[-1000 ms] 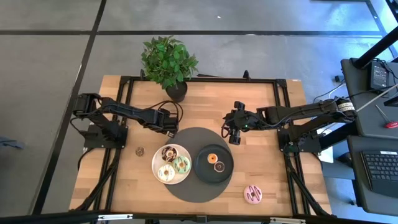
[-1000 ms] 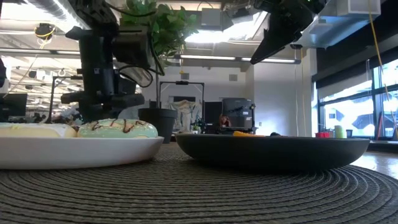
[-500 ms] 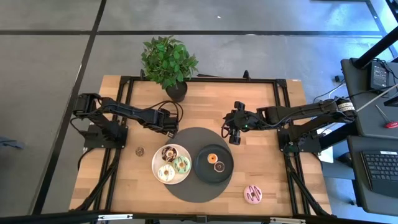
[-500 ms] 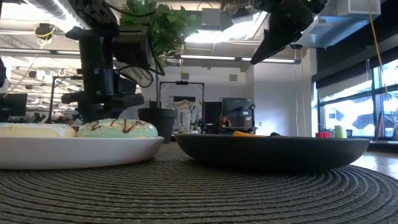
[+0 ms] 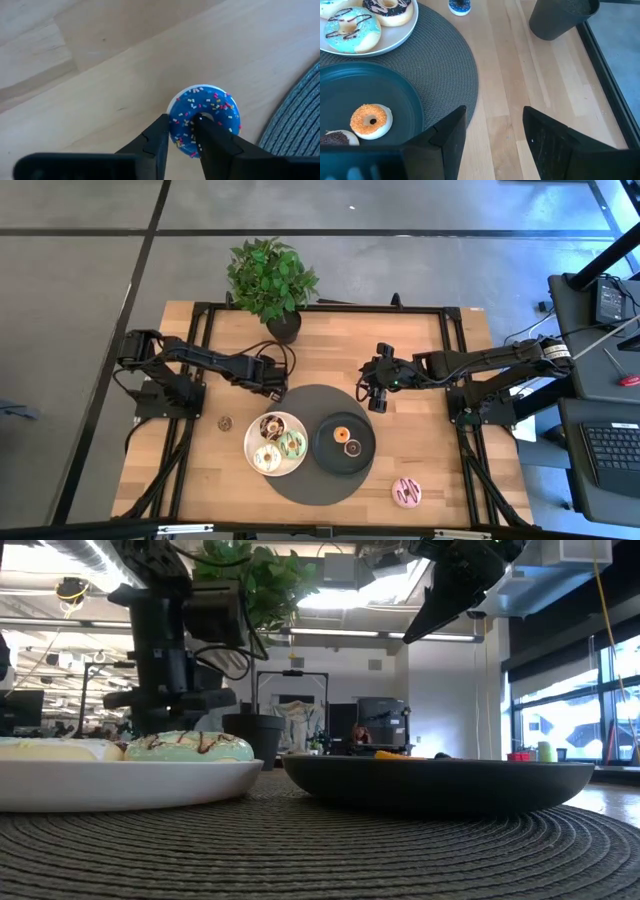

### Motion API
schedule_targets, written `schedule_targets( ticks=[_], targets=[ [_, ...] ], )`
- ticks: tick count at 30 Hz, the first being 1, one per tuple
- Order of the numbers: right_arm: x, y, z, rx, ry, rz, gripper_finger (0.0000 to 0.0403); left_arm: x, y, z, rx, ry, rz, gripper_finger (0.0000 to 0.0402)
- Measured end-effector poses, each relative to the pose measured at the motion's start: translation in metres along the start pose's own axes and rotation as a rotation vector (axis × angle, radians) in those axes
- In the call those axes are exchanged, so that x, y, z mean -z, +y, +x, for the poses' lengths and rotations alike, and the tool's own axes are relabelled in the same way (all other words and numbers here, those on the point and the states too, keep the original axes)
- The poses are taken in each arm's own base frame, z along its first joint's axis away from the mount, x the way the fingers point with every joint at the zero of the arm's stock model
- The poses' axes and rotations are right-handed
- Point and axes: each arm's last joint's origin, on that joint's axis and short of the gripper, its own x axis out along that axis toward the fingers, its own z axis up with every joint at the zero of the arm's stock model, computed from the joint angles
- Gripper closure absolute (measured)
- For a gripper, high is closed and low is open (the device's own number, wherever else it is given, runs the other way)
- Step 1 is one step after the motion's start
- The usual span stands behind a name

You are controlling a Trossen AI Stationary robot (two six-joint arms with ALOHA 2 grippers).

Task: Pick & Place donuts
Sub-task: Put the small blue donut on the black plate

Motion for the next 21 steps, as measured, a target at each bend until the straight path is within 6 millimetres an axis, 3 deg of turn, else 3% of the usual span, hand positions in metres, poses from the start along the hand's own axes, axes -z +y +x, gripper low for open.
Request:
schedule_targets(
  ticks=[11,21],
  targets=[
    [0.000,0.000,0.000,0.000,-0.002,-0.015,0.0207,-0.006,-0.001,0.001,-0.014,-0.080,0.125,0.0383],
    [-0.010,0.006,0.009,-0.084,-0.080,-0.047,0.0207,-0.019,-0.041,-0.013,0.316,-0.363,0.247,0.0393]
  ],
)
